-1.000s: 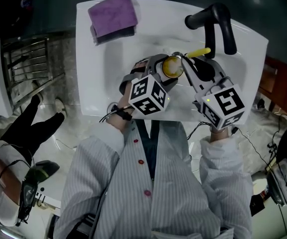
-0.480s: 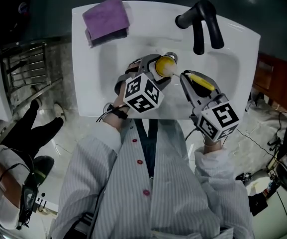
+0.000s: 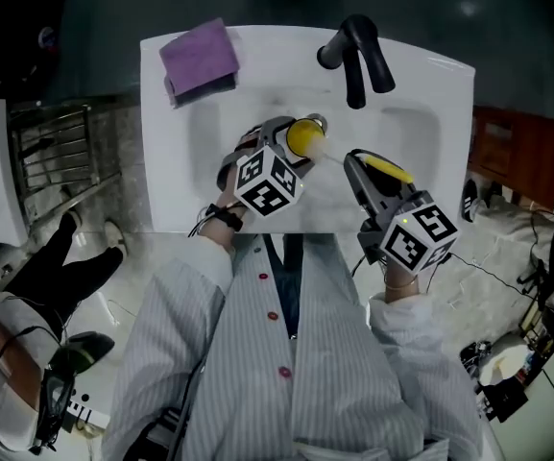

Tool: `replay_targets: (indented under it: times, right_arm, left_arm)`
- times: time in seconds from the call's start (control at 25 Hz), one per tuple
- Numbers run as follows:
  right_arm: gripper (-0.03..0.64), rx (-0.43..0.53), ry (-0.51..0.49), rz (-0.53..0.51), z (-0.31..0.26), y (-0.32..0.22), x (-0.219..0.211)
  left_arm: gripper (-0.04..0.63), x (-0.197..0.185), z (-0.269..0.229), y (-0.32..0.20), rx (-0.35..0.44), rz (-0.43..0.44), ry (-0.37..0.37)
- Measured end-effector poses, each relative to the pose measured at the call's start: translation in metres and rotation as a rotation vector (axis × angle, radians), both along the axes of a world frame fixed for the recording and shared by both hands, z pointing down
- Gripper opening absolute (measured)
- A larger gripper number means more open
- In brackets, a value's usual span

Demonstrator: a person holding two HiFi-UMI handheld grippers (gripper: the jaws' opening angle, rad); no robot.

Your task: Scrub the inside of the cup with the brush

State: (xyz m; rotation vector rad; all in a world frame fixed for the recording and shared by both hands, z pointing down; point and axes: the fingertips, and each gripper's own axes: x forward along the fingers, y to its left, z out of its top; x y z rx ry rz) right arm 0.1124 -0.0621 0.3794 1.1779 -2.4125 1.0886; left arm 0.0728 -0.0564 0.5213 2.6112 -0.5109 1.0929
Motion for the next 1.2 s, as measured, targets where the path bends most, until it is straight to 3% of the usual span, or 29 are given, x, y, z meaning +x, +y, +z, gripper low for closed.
replay_targets:
  times: [0.48, 0.8, 0.92, 1.2]
  right_arm:
    - [0.057, 0.059, -0.067, 0.117, -0.041, 0.007, 0.023]
    - [0.057, 0.162, -0.122, 0.131, -0.095, 0.007, 0.021]
    - [0.057, 0.210, -0.131, 0.116, -0.117, 0.003, 0.018]
    - [0.055, 0.329, -0.134, 0.091, -0.169, -0.002, 0.010]
  left_arm:
    - [0.353, -0.004, -0.046, 0.008, 0.027, -0.003, 0.016]
    - [0.333, -0.039, -0.096, 0.011, 0.038, -0.083, 0.073]
    - [0.299, -0.047, -0.127, 0.007, 0.062, -0.130, 0.137]
    - [0.220, -0.053, -0.213, -0.010, 0.110, -0.266, 0.401]
